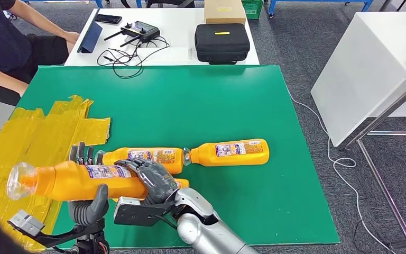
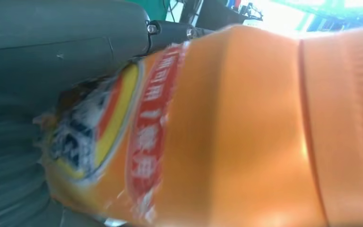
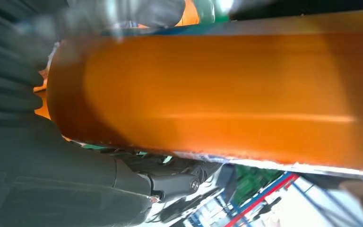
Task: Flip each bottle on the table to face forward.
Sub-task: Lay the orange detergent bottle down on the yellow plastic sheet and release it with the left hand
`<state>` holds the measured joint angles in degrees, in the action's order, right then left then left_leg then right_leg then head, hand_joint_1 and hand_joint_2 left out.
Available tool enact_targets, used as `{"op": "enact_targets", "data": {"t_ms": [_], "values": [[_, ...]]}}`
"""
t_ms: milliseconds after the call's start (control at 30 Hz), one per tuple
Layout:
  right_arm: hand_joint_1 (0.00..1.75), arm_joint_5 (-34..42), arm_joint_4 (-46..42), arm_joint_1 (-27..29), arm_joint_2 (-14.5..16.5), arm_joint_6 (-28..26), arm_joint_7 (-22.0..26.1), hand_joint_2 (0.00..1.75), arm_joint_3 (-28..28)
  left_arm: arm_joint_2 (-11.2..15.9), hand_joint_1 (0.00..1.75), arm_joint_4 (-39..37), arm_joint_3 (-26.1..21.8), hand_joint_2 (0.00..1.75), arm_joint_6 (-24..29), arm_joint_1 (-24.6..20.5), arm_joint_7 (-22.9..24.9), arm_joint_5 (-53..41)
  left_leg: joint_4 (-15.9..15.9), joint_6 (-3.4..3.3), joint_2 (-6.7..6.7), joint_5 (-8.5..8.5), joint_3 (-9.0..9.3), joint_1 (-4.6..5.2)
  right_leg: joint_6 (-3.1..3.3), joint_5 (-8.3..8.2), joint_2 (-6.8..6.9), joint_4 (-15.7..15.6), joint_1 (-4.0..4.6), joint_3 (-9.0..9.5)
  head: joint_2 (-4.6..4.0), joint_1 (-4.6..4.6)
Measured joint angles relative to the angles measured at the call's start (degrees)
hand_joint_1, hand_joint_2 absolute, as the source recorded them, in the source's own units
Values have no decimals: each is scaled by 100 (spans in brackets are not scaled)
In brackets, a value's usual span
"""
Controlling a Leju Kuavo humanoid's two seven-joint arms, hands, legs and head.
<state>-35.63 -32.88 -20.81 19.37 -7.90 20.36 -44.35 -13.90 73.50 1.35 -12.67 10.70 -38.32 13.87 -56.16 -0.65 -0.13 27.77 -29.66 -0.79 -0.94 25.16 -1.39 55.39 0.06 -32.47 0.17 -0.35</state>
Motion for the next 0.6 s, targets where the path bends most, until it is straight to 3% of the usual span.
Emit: {"op": "enact_targets", "data": {"t_ms": [367,500,600], "values": [[175,132,425,-68,7,-25,137,175,-424,35,0,0,-134,175,-142,350,-146,-7,0,0,2,0,-8,1,1,0,-1,-1,0,-11,0,0],[175,139,481,-68,8,-38,142,175,-466,57,169,-2,-144,175,-186,399,-158,-15,0,0,2,0,-8,0,1,0,-1,-1,1,-12,0,0],[175,138,513,-72,14,-64,142,175,-489,61,175,-2,-167,175,-223,418,-172,-16,0,0,2,0,-8,0,1,0,-1,-1,1,-13,0,0]]}}
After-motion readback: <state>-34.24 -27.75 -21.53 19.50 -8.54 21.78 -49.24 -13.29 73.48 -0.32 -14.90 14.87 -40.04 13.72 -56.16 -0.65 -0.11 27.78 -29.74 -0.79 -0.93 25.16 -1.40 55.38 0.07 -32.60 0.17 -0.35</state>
